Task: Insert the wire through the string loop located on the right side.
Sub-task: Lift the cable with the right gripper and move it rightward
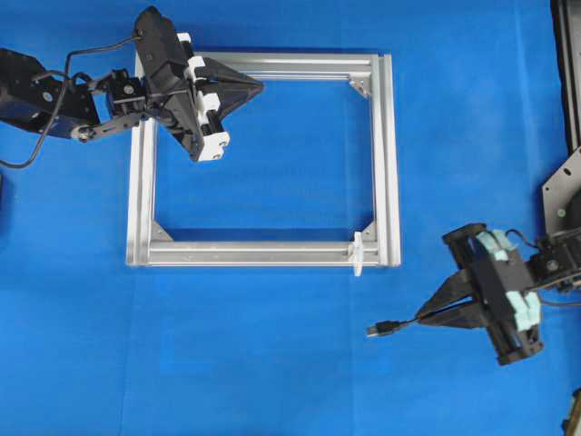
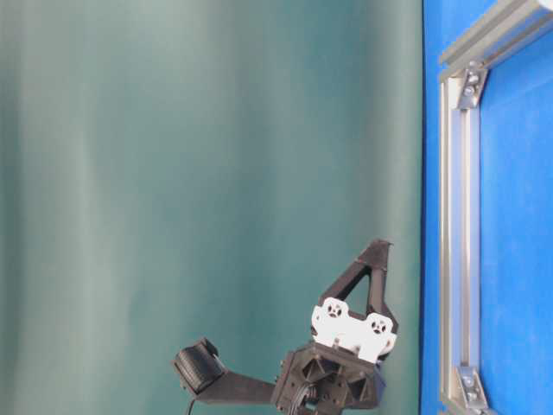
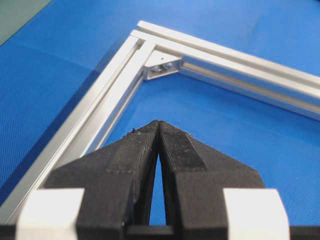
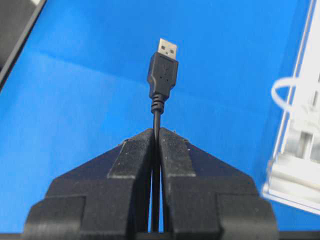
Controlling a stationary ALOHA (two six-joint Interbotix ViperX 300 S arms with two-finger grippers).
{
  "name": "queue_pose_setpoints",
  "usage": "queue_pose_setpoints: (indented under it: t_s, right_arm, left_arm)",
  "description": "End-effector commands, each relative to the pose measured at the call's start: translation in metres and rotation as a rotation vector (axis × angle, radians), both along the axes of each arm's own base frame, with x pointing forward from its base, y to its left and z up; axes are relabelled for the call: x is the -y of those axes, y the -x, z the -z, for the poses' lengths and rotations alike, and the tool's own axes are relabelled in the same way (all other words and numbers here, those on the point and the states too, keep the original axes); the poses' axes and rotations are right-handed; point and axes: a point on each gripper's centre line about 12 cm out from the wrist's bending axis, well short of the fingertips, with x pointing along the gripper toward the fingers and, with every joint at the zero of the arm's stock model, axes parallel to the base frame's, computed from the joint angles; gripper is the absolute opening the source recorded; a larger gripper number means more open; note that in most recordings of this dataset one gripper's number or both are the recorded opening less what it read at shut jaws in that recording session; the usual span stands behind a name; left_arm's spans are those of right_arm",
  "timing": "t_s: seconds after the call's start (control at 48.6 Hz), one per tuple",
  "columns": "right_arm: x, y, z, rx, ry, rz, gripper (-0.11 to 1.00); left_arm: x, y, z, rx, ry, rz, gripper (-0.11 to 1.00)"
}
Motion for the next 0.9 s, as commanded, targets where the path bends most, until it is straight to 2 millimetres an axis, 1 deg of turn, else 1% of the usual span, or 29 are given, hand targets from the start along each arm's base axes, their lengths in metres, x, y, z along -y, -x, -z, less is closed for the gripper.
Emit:
queue_pose_setpoints:
  t_s: [0.0,0.247,0.617,0.74,0.884]
  right_arm:
    - [0.0,0.002,-0.007,0.023,-0.015,0.0,-0.03]
    - [0.002,0.007,-0.004,0.014,-0.01,-0.004,-0.03]
    - [0.003,0.008,-0.002,0.015,0.0,-0.009,-0.03]
    - [0.008,0.009,0.0,0.015,0.011,0.0,-0.03]
    - [0.021,0.011,0.003,0.02,0.016,0.046,-0.03]
  left_arm:
    - [-0.002,-0.002,-0.016,0.045,-0.015,-0.001,0.0]
    - [-0.002,-0.002,-0.016,0.046,-0.016,-0.001,0.0]
    - [-0.001,-0.001,-0.016,0.044,-0.015,-0.001,0.0]
    - [-0.001,-0.001,-0.016,0.044,-0.015,-0.001,0.0]
    - [-0.001,-0.002,-0.016,0.045,-0.016,0.001,0.0]
